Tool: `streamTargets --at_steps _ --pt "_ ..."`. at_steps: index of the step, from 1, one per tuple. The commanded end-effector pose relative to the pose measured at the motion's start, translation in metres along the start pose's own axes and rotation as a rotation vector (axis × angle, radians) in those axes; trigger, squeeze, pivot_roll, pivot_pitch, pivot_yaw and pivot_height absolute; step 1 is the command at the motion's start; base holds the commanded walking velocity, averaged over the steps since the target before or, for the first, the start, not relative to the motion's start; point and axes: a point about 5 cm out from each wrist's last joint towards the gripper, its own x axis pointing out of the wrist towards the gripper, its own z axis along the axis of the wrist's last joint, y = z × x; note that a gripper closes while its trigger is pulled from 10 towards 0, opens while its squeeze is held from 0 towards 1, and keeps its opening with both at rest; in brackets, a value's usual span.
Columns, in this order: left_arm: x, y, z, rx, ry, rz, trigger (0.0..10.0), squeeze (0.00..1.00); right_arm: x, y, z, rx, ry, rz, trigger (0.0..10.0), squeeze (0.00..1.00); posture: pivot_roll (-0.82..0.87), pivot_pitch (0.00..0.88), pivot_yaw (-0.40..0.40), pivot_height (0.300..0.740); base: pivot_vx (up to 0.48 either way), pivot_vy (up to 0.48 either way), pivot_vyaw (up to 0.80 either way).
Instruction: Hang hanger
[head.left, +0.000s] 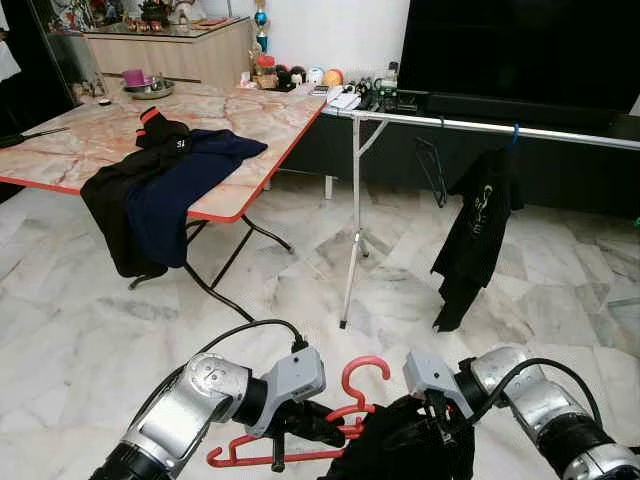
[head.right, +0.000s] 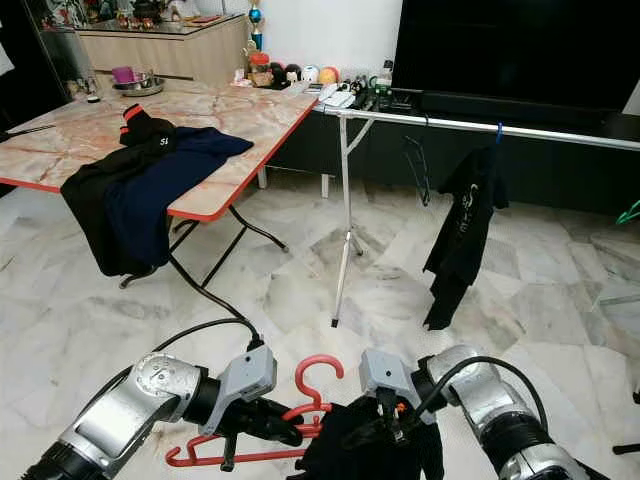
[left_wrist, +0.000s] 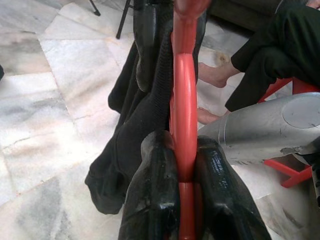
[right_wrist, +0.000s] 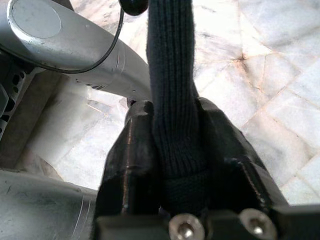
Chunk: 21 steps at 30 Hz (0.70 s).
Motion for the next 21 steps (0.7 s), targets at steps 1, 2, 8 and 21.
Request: streamTargets --at_steps 1,2,8,21 --pt "-0.0021 0.0027 0.0123 0.044 -0.037 -0.009 10.0 0.00 0.0024 0.0010 -0.0027 0.006 0.000 -0.012 0.0 0.00 0.09 0.041 -0.021 0.740 0.000 0.000 0.00" --pt "-0.0021 0.0028 0.0123 0.042 -0.038 -0.008 10.0 0.00 0.0034 0.0013 -0.0026 0.007 -0.004 -0.010 0.0 0.00 0.09 0.041 -0.021 0.740 0.000 0.000 0.00" --pt "-0.0027 0.0034 0.0123 0.039 -0.039 -0.002 10.0 0.00 0.0049 0.0010 -0.0016 0.007 -0.011 -0.012 0.0 0.00 0.09 0.043 -0.019 0.740 0.000 0.000 0.00" --pt "-0.0034 0.0059 0.0117 0.047 -0.034 0.029 10.0 0.00 0.0037 -0.0018 0.0010 0.002 -0.022 -0.038 0.0 0.00 0.09 0.035 -0.020 0.740 0.000 0.000 0.00"
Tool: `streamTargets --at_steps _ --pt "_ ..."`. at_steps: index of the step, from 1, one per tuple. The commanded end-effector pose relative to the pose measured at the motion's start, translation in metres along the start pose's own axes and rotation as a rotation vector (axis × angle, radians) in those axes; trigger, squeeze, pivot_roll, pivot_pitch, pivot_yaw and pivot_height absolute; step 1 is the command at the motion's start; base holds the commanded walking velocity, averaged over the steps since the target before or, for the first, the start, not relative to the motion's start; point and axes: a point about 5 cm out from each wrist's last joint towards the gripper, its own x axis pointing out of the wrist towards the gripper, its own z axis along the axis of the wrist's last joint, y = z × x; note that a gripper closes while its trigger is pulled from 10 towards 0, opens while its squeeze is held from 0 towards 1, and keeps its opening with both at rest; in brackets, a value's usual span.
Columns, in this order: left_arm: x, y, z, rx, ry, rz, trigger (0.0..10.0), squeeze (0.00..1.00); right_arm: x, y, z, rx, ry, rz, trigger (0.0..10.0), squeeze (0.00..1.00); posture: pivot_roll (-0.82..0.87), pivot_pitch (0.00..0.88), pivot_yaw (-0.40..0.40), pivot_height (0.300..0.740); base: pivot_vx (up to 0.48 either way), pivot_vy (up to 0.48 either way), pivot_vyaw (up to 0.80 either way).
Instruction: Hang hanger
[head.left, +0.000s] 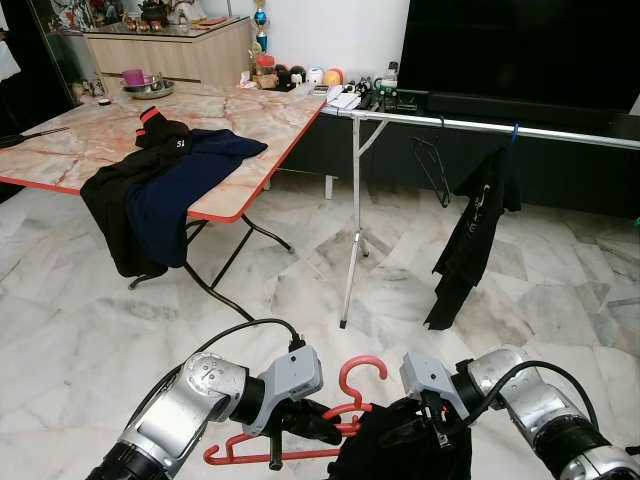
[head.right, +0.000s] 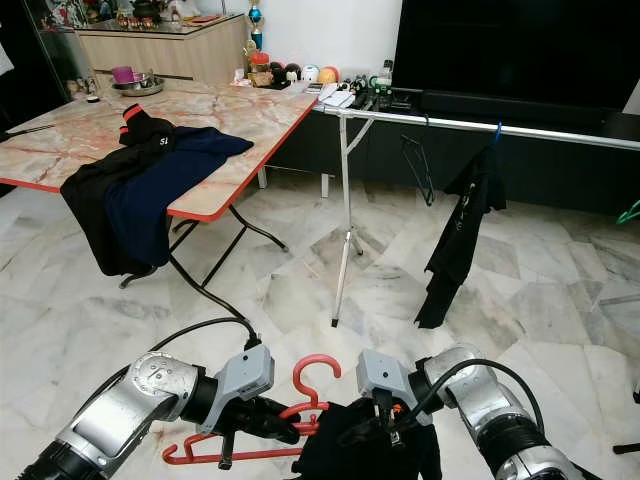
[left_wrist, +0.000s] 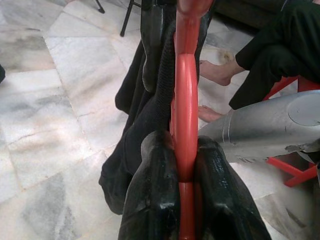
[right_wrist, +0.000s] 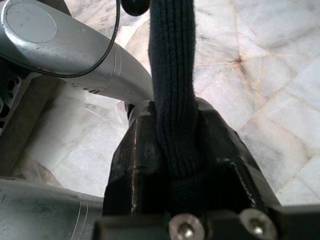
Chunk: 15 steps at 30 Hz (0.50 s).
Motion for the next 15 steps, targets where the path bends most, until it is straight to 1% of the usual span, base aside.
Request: streamTargets --at_steps 1,8,9,10,15 --pt "-0.0020 0.0047 0.0119 0.045 -0.040 0.014 10.0 0.00 0.0002 -0.0016 0.0014 -0.004 -0.010 -0.022 0.0 0.00 0.09 0.032 -0.019 0.740 0.000 0.000 0.00" --pt "-0.0020 0.0033 0.0106 0.048 -0.045 0.000 10.0 0.00 0.0021 0.0003 -0.0013 -0.005 -0.007 -0.023 0.0 0.00 0.08 0.015 -0.016 0.740 0.000 0.000 0.00" --pt "-0.0022 0.0019 0.0112 0.051 -0.052 -0.014 10.0 0.68 0.0025 0.0009 -0.0020 -0.004 -0.007 -0.022 0.0 0.00 0.08 0.014 -0.016 0.740 0.000 0.000 0.00" --pt "-0.0025 0.0005 0.0119 0.052 -0.059 -0.028 10.0 1.00 0.0027 0.0013 -0.0026 -0.003 -0.006 -0.021 0.0 0.00 0.08 0.012 -0.015 0.740 0.000 0.000 0.00" --pt "-0.0038 -0.0004 0.0122 0.046 -0.067 -0.038 10.0 1.00 0.0041 0.0025 -0.0048 0.006 -0.005 -0.024 0.0 0.00 0.08 0.011 -0.015 0.740 0.000 0.000 0.00"
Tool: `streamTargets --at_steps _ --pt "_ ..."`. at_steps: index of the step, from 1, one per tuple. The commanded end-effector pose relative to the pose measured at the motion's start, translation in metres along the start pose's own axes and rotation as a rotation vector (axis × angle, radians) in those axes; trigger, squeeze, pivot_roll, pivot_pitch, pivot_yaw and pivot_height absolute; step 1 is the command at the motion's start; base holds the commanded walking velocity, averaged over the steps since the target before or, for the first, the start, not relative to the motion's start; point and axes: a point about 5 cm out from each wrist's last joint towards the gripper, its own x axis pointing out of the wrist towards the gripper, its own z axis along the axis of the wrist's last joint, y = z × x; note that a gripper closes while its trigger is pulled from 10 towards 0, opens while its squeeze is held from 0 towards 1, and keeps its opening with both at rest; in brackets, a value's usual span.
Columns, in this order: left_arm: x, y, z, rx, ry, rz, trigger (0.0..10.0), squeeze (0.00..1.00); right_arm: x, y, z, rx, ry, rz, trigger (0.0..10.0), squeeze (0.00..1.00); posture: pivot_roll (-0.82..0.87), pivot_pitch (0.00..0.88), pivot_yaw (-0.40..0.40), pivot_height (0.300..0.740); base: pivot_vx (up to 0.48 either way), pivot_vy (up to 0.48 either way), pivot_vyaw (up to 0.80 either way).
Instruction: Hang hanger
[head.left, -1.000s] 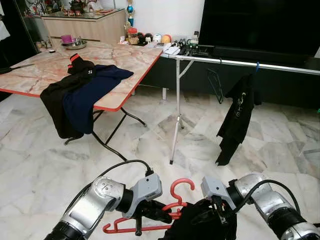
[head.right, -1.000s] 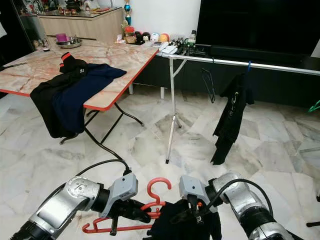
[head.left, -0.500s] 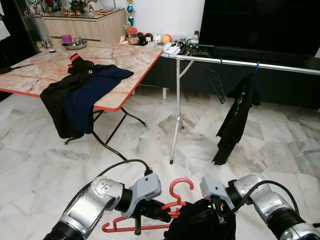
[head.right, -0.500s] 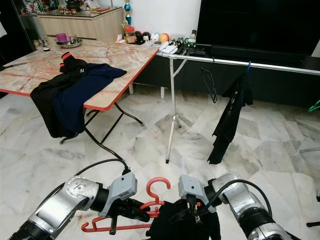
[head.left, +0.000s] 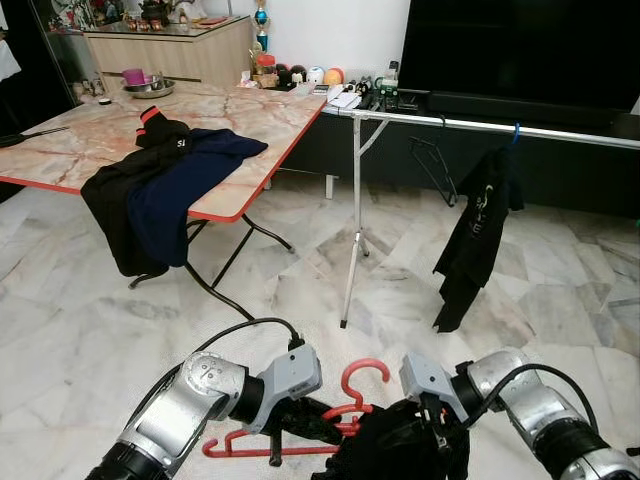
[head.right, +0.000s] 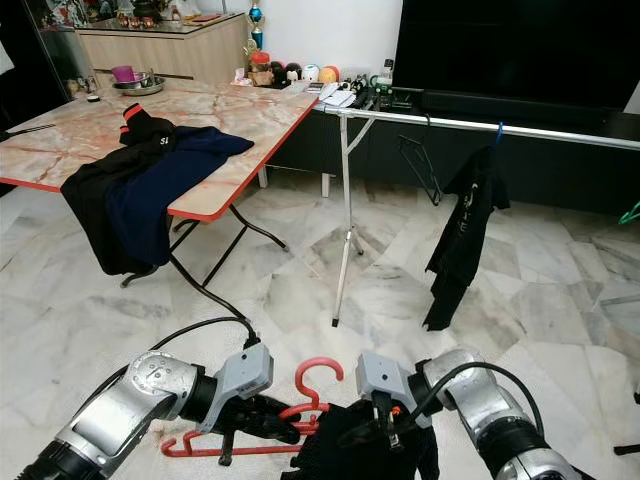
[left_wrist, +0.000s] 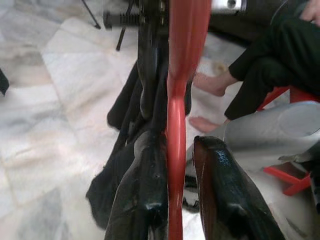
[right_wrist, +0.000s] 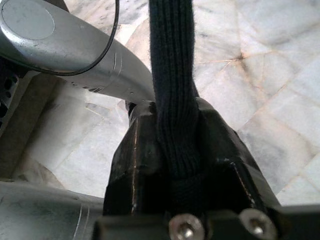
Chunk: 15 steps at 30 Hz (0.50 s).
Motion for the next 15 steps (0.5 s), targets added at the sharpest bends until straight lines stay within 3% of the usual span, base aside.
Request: streamTargets --at_steps 1,8,15 --pt "-0.002 0.001 0.007 0.031 -0.016 -0.010 10.0 1.00 -0.002 -0.002 0.003 -0.010 -0.011 -0.018 0.0 0.00 0.08 0.011 -0.015 0.740 0.000 0.000 0.00" --pt "-0.010 -0.001 0.004 0.024 -0.006 -0.022 10.0 1.00 0.002 0.001 -0.002 0.007 -0.017 -0.043 0.0 0.00 0.08 0.030 -0.015 0.740 0.000 0.000 0.00" --pt "-0.035 0.011 0.001 -0.027 -0.048 0.134 10.0 1.00 -0.011 0.001 -0.018 0.092 -0.042 -0.172 0.0 0.00 0.08 0.048 -0.010 0.740 0.000 0.000 0.00"
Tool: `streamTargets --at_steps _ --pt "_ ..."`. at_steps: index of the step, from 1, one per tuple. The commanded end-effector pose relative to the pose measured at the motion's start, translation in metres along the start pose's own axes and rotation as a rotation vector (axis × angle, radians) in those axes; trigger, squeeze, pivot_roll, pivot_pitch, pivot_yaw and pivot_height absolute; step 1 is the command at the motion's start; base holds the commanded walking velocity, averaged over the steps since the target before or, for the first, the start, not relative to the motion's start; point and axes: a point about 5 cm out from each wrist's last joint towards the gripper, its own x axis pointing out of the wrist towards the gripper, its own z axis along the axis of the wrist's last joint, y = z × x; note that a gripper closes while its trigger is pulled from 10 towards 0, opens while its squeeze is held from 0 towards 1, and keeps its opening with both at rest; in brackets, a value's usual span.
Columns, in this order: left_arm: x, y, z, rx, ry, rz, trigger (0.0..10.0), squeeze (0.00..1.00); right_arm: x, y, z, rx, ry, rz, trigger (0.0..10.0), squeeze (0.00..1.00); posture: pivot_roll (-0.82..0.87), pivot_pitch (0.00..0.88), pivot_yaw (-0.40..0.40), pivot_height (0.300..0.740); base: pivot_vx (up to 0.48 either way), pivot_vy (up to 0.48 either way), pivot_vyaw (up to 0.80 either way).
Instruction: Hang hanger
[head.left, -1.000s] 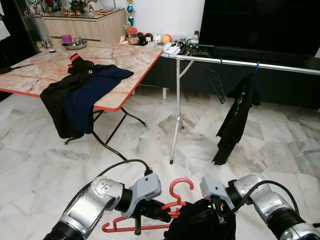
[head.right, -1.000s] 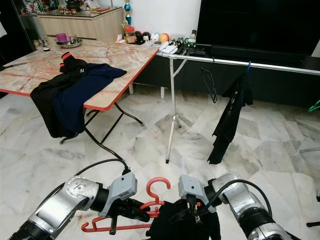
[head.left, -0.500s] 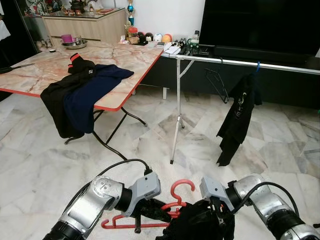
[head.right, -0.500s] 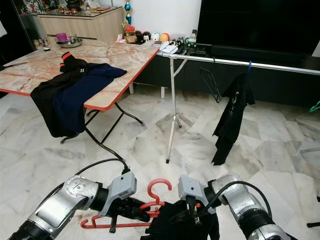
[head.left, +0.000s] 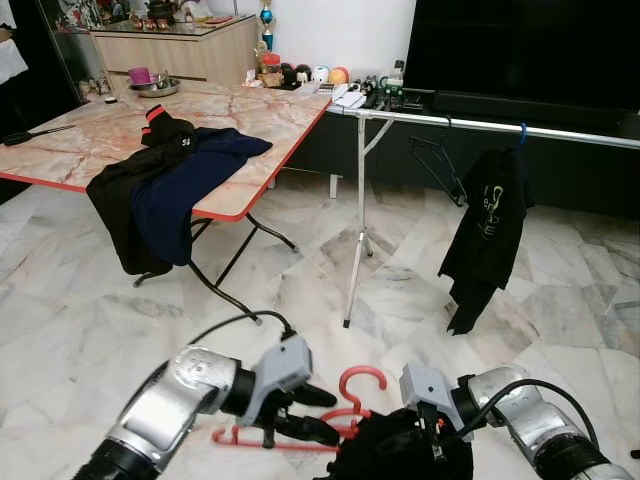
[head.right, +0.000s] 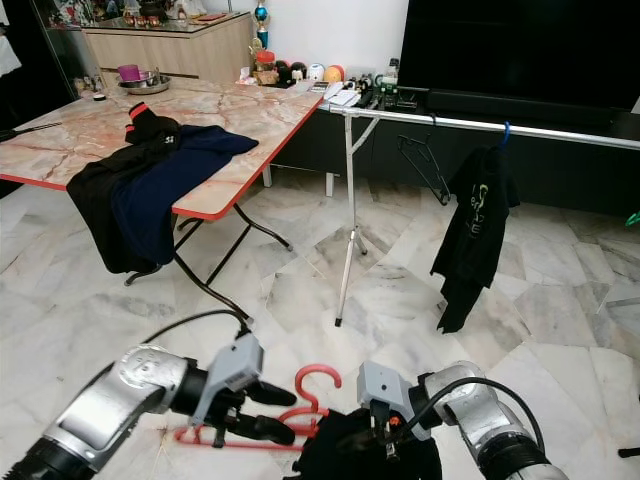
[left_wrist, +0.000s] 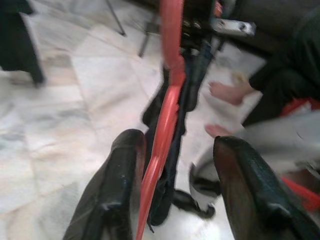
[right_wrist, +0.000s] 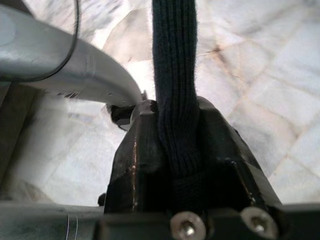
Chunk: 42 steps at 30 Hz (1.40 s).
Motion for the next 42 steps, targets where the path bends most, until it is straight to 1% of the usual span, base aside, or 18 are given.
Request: streamTargets --at_steps 1,4,5,7,11,13,15,16,18,20,21,22,24,26,32,36,38,42 --pt "-0.006 0.002 0.000 -0.013 -0.016 0.031 10.0 1.00 -0.006 0.000 -0.003 0.013 -0.019 -0.023 0.0 0.00 0.08 0.048 -0.010 0.740 0.000 0.000 0.00" --pt "-0.012 0.005 0.002 -0.022 -0.031 0.059 10.0 1.00 -0.009 0.004 -0.012 0.022 0.013 -0.030 0.0 0.00 0.07 0.060 -0.007 0.740 0.000 0.000 0.00" --pt "-0.016 0.008 0.002 -0.028 -0.040 0.096 10.0 1.00 -0.011 0.005 -0.017 0.037 0.013 -0.053 0.0 0.00 0.07 0.064 -0.005 0.740 0.000 0.000 0.00" --pt "-0.021 0.012 0.000 -0.042 -0.054 0.161 10.0 1.00 -0.016 0.003 -0.017 0.055 -0.014 -0.103 0.0 0.00 0.07 0.067 -0.004 0.740 0.000 0.000 0.00" --pt "-0.025 0.016 -0.005 -0.072 -0.077 0.233 10.0 1.00 -0.024 -0.003 -0.015 0.065 -0.043 -0.174 0.0 0.00 0.07 0.072 -0.005 0.740 0.000 0.000 0.00" --pt "-0.026 0.017 -0.019 -0.174 -0.133 0.320 10.0 1.00 -0.035 -0.011 -0.011 0.085 -0.096 -0.273 0.0 0.00 0.07 0.075 -0.006 0.740 0.000 0.000 0.00" --pt "-0.027 0.018 -0.028 -0.187 -0.131 0.387 10.0 1.00 -0.039 -0.013 -0.009 0.084 -0.111 -0.310 0.0 0.00 0.07 0.077 -0.007 0.740 0.000 0.000 0.00" --pt "-0.027 0.018 -0.028 -0.187 -0.131 0.387 10.0 1.00 -0.039 -0.013 -0.009 0.084 -0.111 -0.310 0.0 0.00 0.07 0.077 -0.007 0.740 0.000 0.000 0.00" --pt "-0.026 0.018 -0.041 -0.207 -0.119 0.456 10.0 1.00 -0.043 -0.012 -0.009 0.072 -0.115 -0.328 0.0 0.00 0.06 0.082 -0.009 0.740 0.000 0.000 0.00" --pt "-0.024 0.015 -0.055 -0.253 -0.111 0.509 10.0 1.00 -0.050 -0.014 -0.005 0.065 -0.144 -0.368 0.0 0.00 0.07 0.083 -0.009 0.740 0.000 0.000 0.00" --pt "-0.022 0.015 -0.063 -0.280 -0.094 0.554 10.0 0.84 -0.055 -0.016 0.000 0.064 -0.175 -0.405 0.0 0.00 0.06 0.085 -0.008 0.740 0.000 0.000 0.00" --pt "-0.021 0.014 -0.066 -0.297 -0.094 0.567 10.0 0.00 -0.058 -0.018 0.003 0.059 -0.191 -0.421 0.0 0.00 0.06 0.085 -0.006 0.740 0.000 0.000 0.00" --pt "-0.017 0.013 -0.072 -0.314 -0.078 0.580 10.0 0.00 -0.062 -0.019 0.011 0.041 -0.219 -0.435 0.0 0.00 0.06 0.085 -0.004 0.740 0.000 0.000 0.00" --pt "-0.010 0.010 -0.078 -0.308 -0.049 0.565 10.0 0.00 -0.064 -0.019 0.019 0.010 -0.233 -0.428 0.0 0.00 0.05 0.086 -0.003 0.740 0.000 0.000 0.00" --pt "0.006 0.009 -0.088 -0.329 -0.030 0.552 10.0 0.00 -0.067 -0.015 0.044 -0.074 -0.266 -0.388 0.0 0.00 0.05 0.078 -0.004 0.740 0.000 0.000 0.00" --pt "0.013 0.016 -0.083 -0.304 -0.047 0.592 10.0 0.00 -0.074 -0.007 0.064 -0.136 -0.298 -0.324 0.0 0.00 0.04 0.076 -0.005 0.740 0.000 0.000 0.00" --pt "0.015 0.024 -0.078 -0.288 -0.075 0.642 10.0 0.00 -0.081 0.000 0.071 -0.167 -0.294 -0.290 0.0 0.00 0.03 0.074 -0.013 0.740 0.000 0.000 0.00" --pt "0.020 0.027 -0.076 -0.270 -0.079 0.632 10.0 0.00 -0.085 0.008 0.078 -0.198 -0.284 -0.258 0.0 0.00 0.01 0.073 -0.015 0.740 0.000 0.000 0.00"
